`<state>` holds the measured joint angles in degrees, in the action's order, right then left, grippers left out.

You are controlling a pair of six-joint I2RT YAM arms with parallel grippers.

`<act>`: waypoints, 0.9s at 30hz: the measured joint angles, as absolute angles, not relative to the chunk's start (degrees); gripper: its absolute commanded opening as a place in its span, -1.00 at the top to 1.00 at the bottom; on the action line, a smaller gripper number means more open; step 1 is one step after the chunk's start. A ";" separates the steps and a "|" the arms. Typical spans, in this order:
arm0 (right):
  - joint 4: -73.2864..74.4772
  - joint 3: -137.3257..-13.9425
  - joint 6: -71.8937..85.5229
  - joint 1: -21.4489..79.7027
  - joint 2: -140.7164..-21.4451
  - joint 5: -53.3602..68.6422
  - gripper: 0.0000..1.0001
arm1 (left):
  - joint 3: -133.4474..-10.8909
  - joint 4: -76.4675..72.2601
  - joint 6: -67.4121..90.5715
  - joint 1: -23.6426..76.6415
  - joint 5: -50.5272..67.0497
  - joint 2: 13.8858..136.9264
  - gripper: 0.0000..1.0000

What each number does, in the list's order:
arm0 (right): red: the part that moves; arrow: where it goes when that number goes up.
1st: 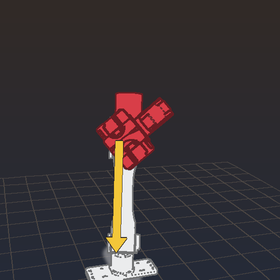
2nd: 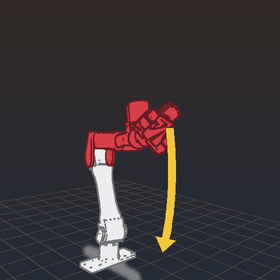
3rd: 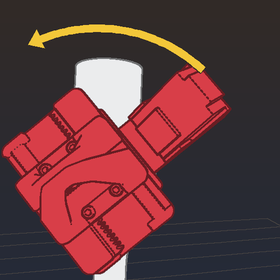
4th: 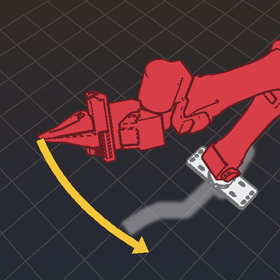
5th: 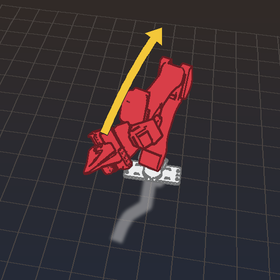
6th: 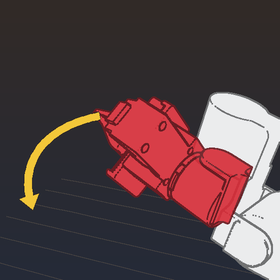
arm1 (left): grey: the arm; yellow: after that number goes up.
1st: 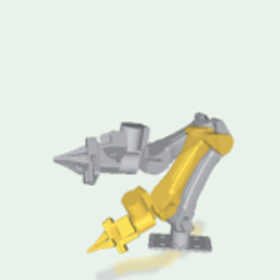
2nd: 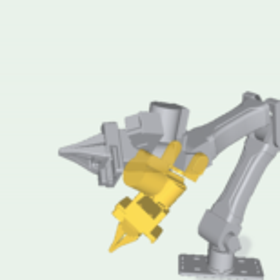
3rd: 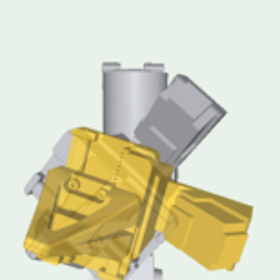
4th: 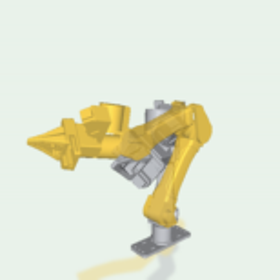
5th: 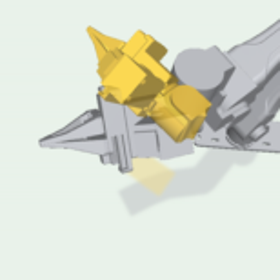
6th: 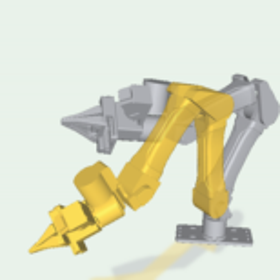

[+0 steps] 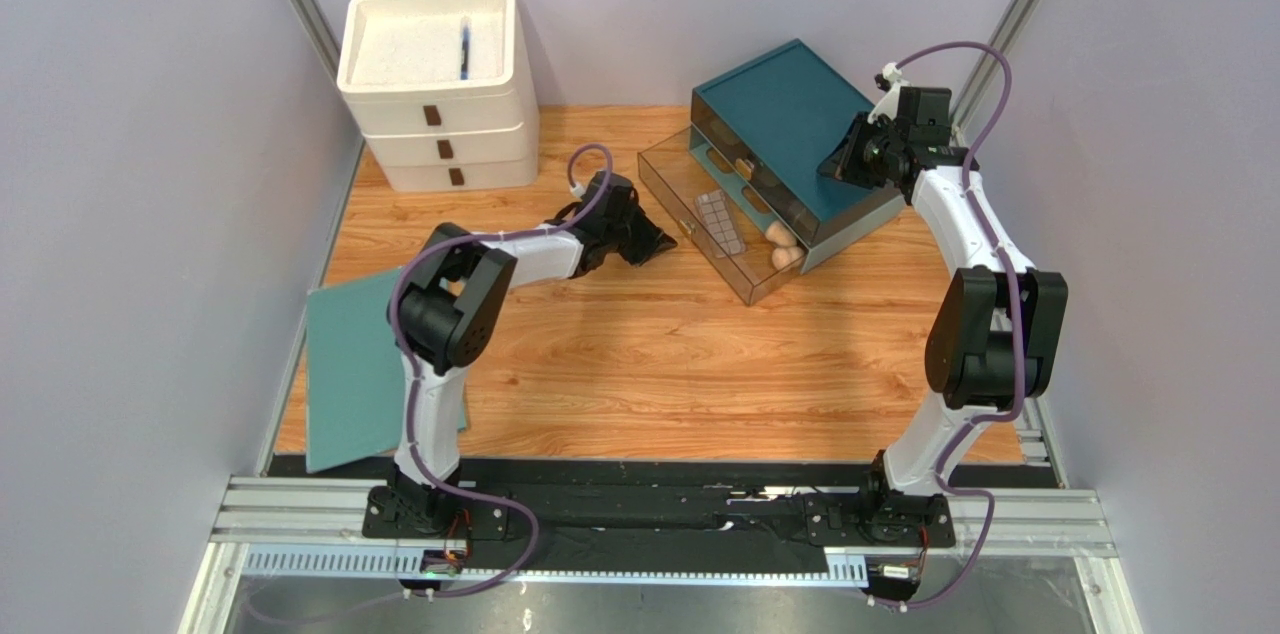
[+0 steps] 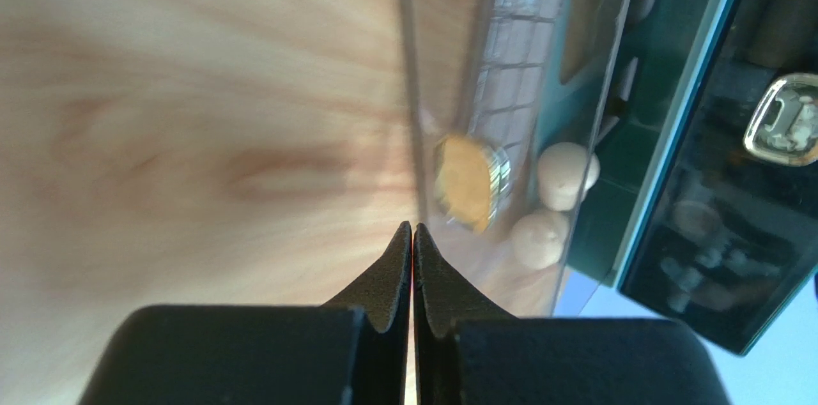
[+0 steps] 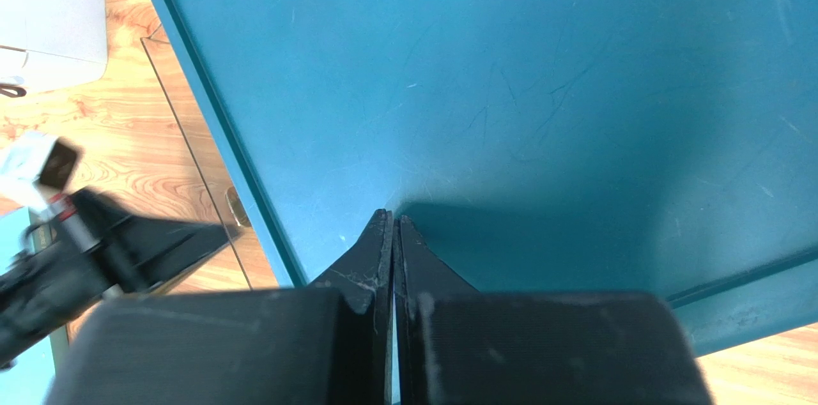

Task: Organize the makeup

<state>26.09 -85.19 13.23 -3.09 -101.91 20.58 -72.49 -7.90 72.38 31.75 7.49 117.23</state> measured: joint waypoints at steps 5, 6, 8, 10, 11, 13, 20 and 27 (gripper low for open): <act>26.09 -85.19 13.23 -3.09 -101.91 20.53 1.00 | -84.55 -6.74 74.85 33.26 10.28 125.69 1.00; 26.09 -85.19 13.23 -3.09 -101.91 20.53 1.00 | -86.52 -6.55 75.22 33.52 10.66 126.67 1.00; 26.11 -85.19 13.23 -3.09 -101.91 20.53 1.00 | -92.53 -6.50 76.20 34.63 11.64 129.62 1.00; 26.11 -85.19 13.23 -3.09 -101.91 20.53 1.00 | -97.49 -6.59 76.95 36.03 12.27 131.72 1.00; 26.11 -85.19 13.23 -3.09 -101.91 20.51 1.00 | -99.70 -6.57 77.30 36.84 12.56 132.51 1.00; 26.11 -85.19 13.23 -3.09 -101.91 20.51 1.00 | -103.46 -6.68 78.19 38.65 13.10 133.88 1.00; 26.11 -85.19 13.23 -3.09 -101.91 20.51 1.00 | -106.17 -7.07 80.49 41.85 14.04 135.59 1.00; 26.11 -85.19 13.23 -3.09 -101.91 20.51 1.00 | -102.72 -7.70 78.13 39.97 12.86 134.85 1.00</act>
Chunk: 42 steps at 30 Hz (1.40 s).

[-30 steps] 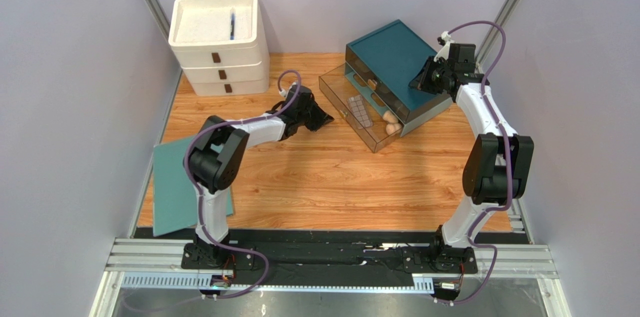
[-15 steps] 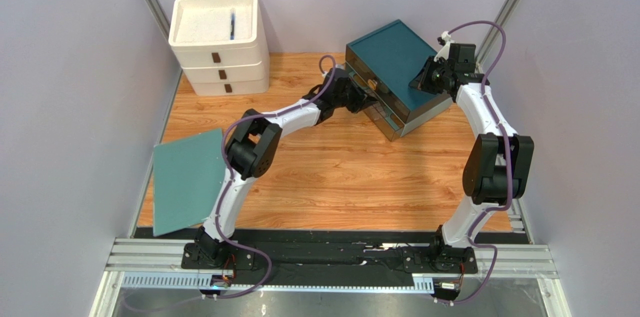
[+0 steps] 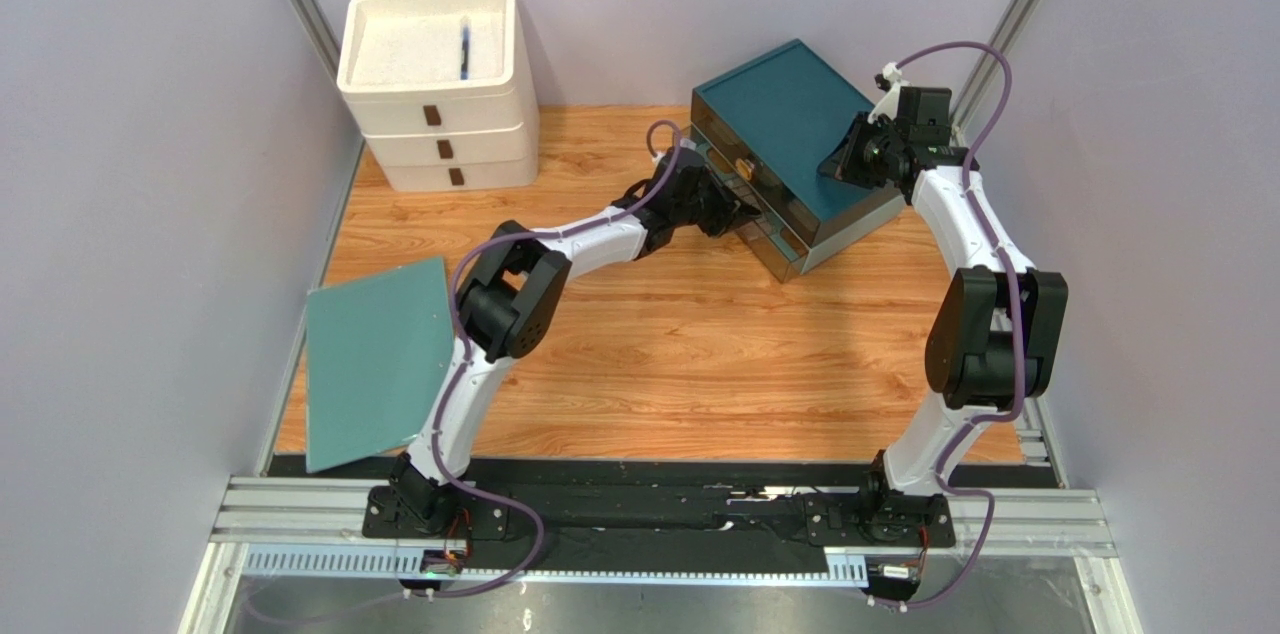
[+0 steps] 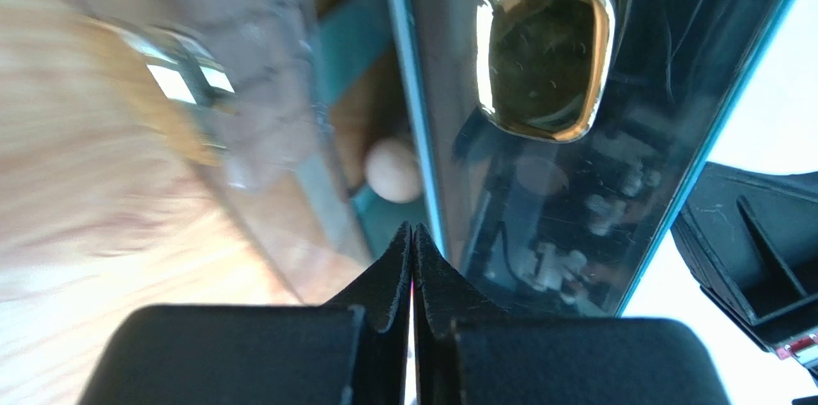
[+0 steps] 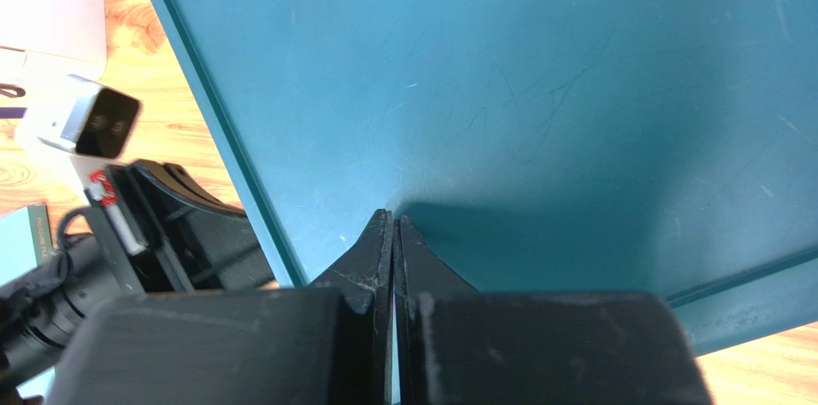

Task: Organize the makeup

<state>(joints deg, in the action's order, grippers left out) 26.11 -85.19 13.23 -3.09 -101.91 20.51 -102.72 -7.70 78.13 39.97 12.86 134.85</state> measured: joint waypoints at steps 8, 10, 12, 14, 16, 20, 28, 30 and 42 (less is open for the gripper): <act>26.11 -85.19 13.23 -3.09 -101.91 20.51 1.00 | -91.26 -11.53 74.00 36.42 11.35 125.64 1.00; 26.11 -85.19 13.23 -3.09 -101.91 20.51 1.00 | -87.83 -12.86 73.41 35.81 11.05 122.45 1.00; 26.11 -85.19 13.23 -3.09 -101.91 20.51 1.00 | -85.08 -13.58 73.28 35.51 10.81 120.27 1.00; 26.11 -85.19 13.23 -3.09 -101.91 20.51 1.00 | -82.94 -14.17 73.36 35.31 10.81 119.42 1.00; 26.11 -85.19 13.23 -3.09 -101.91 20.51 1.00 | -81.49 -13.98 73.41 35.20 10.79 119.46 1.00; 26.11 -85.19 13.23 -3.09 -101.91 20.47 1.00 | -80.16 -12.69 73.67 35.16 10.68 120.57 1.00; 26.50 -85.52 13.23 -3.16 -102.06 20.47 1.00 | -90.02 -10.87 74.54 35.64 12.21 129.23 1.00; 26.70 -85.71 13.23 -3.38 -102.19 20.47 1.00 | -92.20 -10.52 74.83 35.97 12.60 130.76 1.00; 26.98 -85.93 13.28 -3.88 -102.39 21.12 1.00 | -106.65 -7.46 77.01 39.68 16.10 140.27 1.00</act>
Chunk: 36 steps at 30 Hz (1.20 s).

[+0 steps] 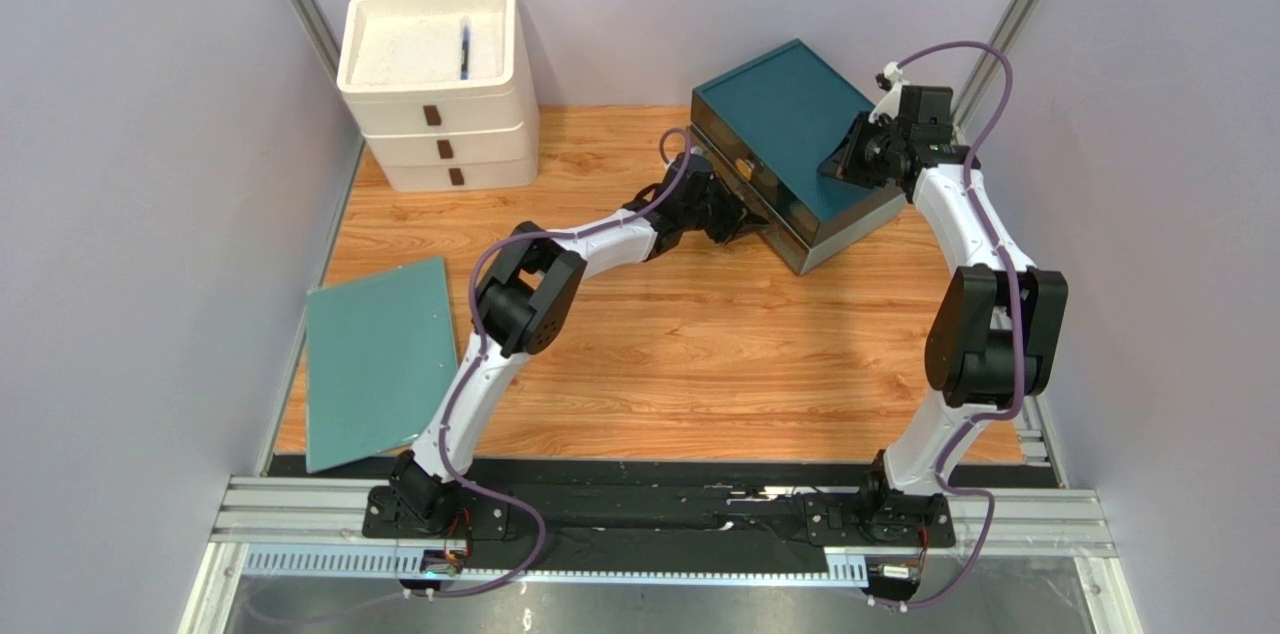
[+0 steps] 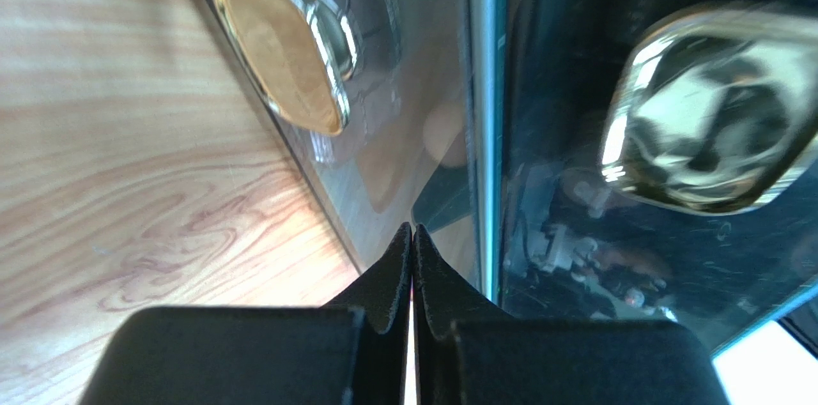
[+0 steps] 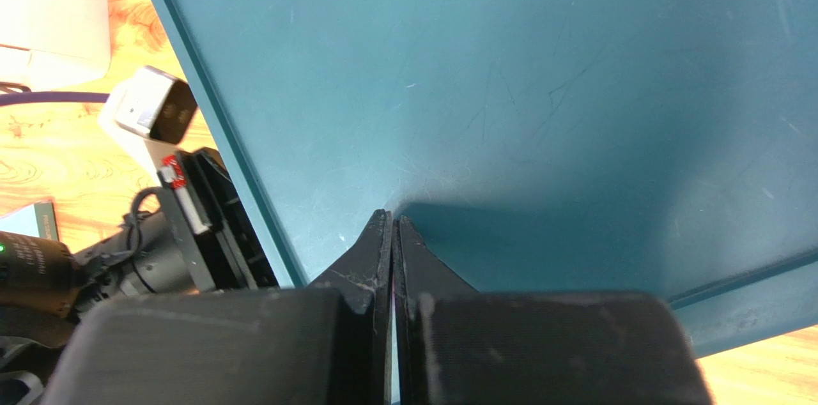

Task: Organize the makeup

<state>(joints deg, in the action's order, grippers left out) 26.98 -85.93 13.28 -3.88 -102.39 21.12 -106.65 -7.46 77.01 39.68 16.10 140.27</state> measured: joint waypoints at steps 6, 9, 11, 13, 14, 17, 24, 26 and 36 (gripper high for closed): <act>27.00 -86.00 13.28 -4.01 -102.52 21.56 1.00 | -106.72 -7.49 77.82 39.83 16.99 140.92 1.00; 27.00 -86.02 13.28 -4.05 -102.54 21.69 1.00 | -106.72 -8.69 78.61 39.83 17.52 141.12 1.00; 27.00 -86.04 13.28 -4.05 -102.56 21.71 1.00 | -106.72 -9.82 79.15 39.79 17.78 141.36 1.00; 27.03 -86.06 13.28 -4.08 -102.56 21.74 1.00 | -106.96 -11.40 79.77 39.70 18.04 141.93 1.00; 27.03 -86.06 13.28 -4.08 -102.56 21.74 1.00 | -107.20 -11.79 79.92 39.68 18.20 142.28 1.00; 27.09 -86.11 13.28 -4.08 -102.56 21.74 1.00 | -108.88 -12.73 80.62 39.46 20.10 144.11 1.00; 27.09 -86.11 13.28 -4.08 -102.56 21.74 1.00 | -107.90 -14.22 79.85 39.18 20.86 144.75 1.00; 27.09 -86.11 13.28 -4.08 -102.56 21.76 1.00 | -104.75 -15.62 78.54 38.89 20.62 143.22 1.00; 27.31 -85.69 13.34 -4.14 -101.69 21.76 1.00 | -89.45 -15.40 63.02 33.43 23.75 120.51 0.44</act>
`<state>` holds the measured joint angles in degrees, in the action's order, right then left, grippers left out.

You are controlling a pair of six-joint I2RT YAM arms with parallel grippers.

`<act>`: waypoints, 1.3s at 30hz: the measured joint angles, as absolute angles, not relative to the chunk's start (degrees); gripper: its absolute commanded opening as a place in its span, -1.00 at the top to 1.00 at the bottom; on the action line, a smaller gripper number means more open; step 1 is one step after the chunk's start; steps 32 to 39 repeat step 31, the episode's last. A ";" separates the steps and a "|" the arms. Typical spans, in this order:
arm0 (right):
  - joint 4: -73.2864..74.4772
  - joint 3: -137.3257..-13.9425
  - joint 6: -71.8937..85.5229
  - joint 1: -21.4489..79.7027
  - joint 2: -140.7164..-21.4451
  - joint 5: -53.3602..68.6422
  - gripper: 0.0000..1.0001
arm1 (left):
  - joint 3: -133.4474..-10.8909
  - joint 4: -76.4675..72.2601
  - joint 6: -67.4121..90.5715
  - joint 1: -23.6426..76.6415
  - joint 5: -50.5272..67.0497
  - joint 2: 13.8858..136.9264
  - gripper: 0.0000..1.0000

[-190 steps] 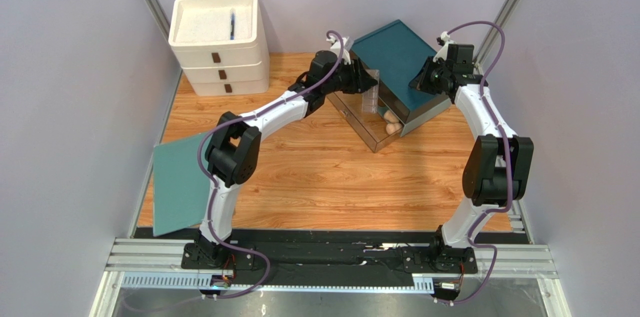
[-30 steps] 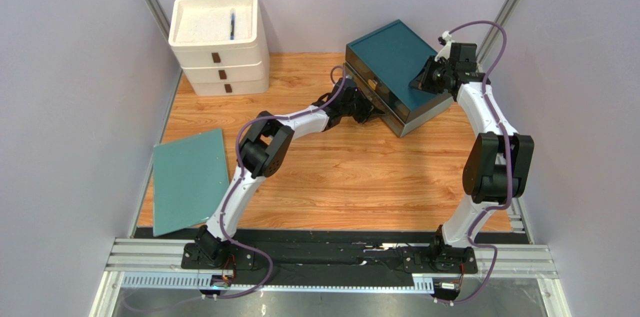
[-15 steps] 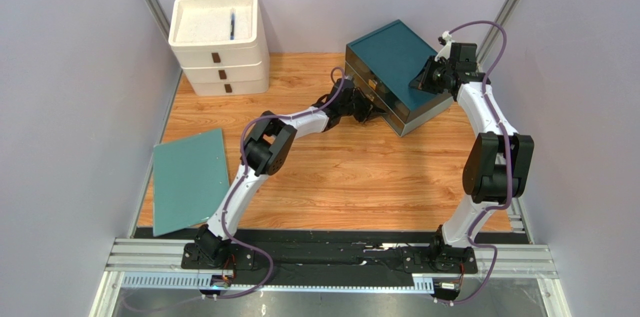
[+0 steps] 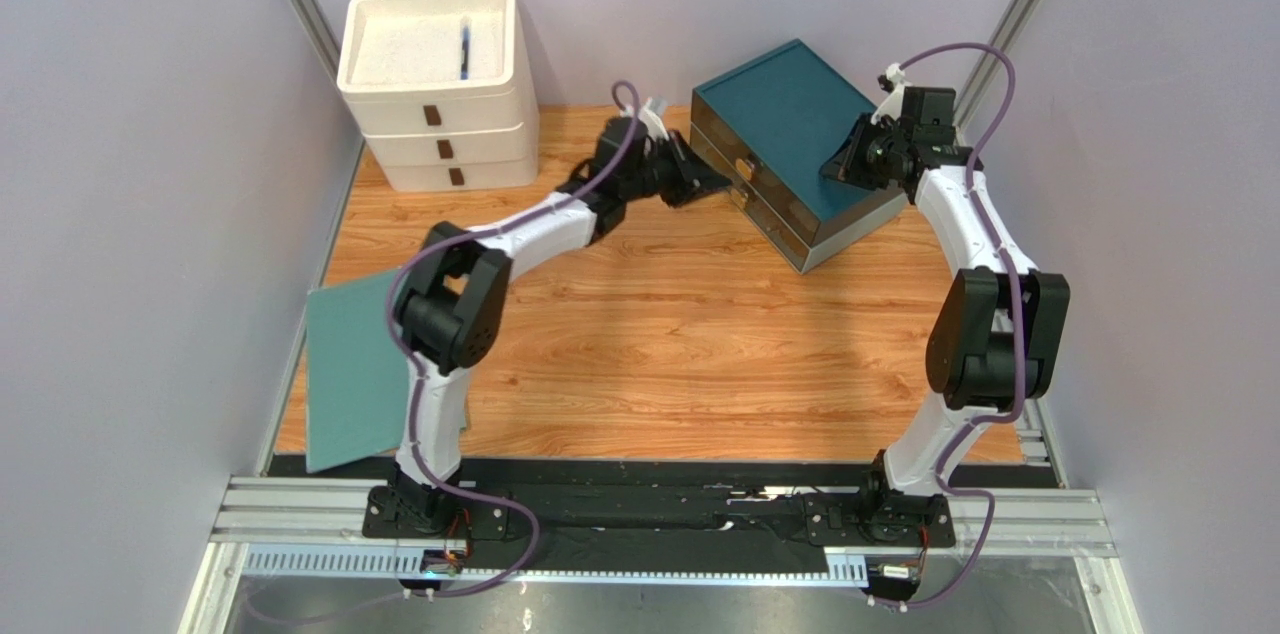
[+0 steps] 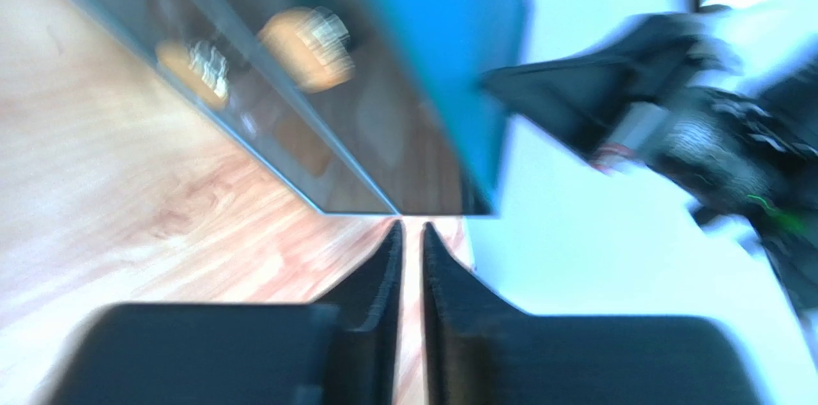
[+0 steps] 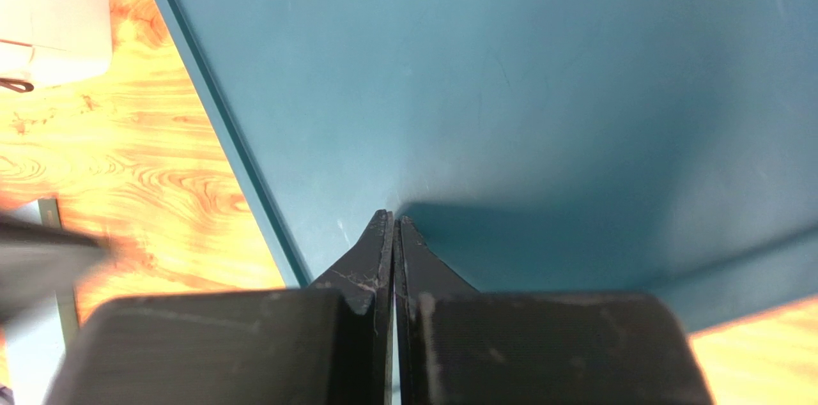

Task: Organize the makeup

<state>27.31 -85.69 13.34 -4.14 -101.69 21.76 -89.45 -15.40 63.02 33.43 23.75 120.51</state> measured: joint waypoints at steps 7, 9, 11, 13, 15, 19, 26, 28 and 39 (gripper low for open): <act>32.99 -83.26 13.69 -4.69 -96.66 21.17 0.57 | -91.85 1.67 36.99 29.82 21.06 102.15 -0.99; 35.59 -83.29 13.54 -4.69 -95.13 21.08 0.40 | -92.12 7.70 29.45 30.22 19.03 97.80 -0.99; 37.32 -83.29 13.80 -4.69 -93.43 21.10 0.02 | -92.03 12.91 23.62 30.52 17.15 94.54 -0.99; 38.76 -83.31 14.09 -4.69 -91.20 21.12 -0.33 | -90.89 17.08 18.90 30.79 14.79 91.39 -0.99; 39.86 -83.33 14.24 -4.54 -88.31 21.15 -0.74 | -88.16 20.97 14.63 30.85 12.10 87.57 -0.99; 40.56 -83.29 15.22 -3.55 -82.02 20.58 -1.00 | -82.94 26.55 10.96 30.83 7.31 81.93 -0.99; 38.68 -75.83 16.53 -0.49 -69.36 19.53 -1.00 | -77.93 34.15 11.77 30.83 -0.45 76.86 -0.99; 38.65 -73.19 16.62 -0.38 -66.48 19.03 -1.00 | -76.05 35.05 12.67 30.83 -0.97 75.66 -0.99; 39.03 -70.39 16.69 -0.40 -63.72 18.04 -1.00 | -72.36 35.42 14.24 30.83 -1.23 72.93 -0.99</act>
